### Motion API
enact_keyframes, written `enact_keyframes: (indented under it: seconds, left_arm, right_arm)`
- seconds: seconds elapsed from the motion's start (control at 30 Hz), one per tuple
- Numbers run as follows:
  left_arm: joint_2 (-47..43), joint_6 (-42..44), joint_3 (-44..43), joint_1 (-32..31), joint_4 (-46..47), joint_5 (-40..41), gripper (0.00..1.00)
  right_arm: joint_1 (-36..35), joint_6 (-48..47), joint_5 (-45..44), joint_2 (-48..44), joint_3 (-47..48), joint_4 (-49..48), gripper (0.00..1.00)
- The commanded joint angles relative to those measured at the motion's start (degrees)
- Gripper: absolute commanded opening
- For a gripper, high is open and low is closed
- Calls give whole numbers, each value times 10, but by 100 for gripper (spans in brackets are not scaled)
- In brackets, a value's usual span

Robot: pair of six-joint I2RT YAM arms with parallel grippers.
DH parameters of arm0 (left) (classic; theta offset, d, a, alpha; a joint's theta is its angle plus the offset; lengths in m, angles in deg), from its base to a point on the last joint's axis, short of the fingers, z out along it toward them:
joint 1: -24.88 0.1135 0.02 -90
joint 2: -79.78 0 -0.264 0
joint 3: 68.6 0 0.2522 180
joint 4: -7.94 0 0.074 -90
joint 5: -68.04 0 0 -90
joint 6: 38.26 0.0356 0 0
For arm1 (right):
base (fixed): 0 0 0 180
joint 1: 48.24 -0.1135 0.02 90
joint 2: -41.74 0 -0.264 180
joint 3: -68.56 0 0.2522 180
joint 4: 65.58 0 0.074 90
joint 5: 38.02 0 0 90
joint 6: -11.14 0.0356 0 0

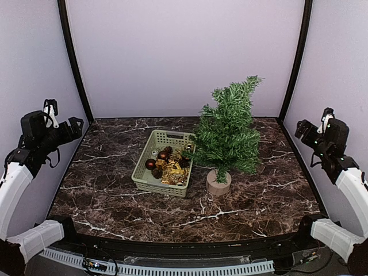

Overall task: Decorate the small christmas tree
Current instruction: Pick up the light string from the bin.

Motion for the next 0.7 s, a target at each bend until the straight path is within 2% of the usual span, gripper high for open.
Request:
enact_keyframes:
  seconds: [0.0, 0.2, 0.4, 0.53, 0.67]
  left_arm:
    - [19, -5, -15, 0, -10, -5, 99]
    - [5, -19, 4, 0, 13, 1, 99]
    - [-2, -1, 15, -7, 0, -38, 95]
    - [0, -42, 9, -72, -23, -27, 93]
    - [23, -83, 8, -176, -31, 19, 90]
  right_arm:
    - [3, 7, 7, -11, 14, -2, 99]
    - [3, -1, 14, -18, 13, 0, 99]
    - [3, -15, 77, -21, 10, -8, 99]
    - [3, -16, 151, -18, 11, -3, 99]
    - [1, -13, 205, -11, 4, 1, 99]
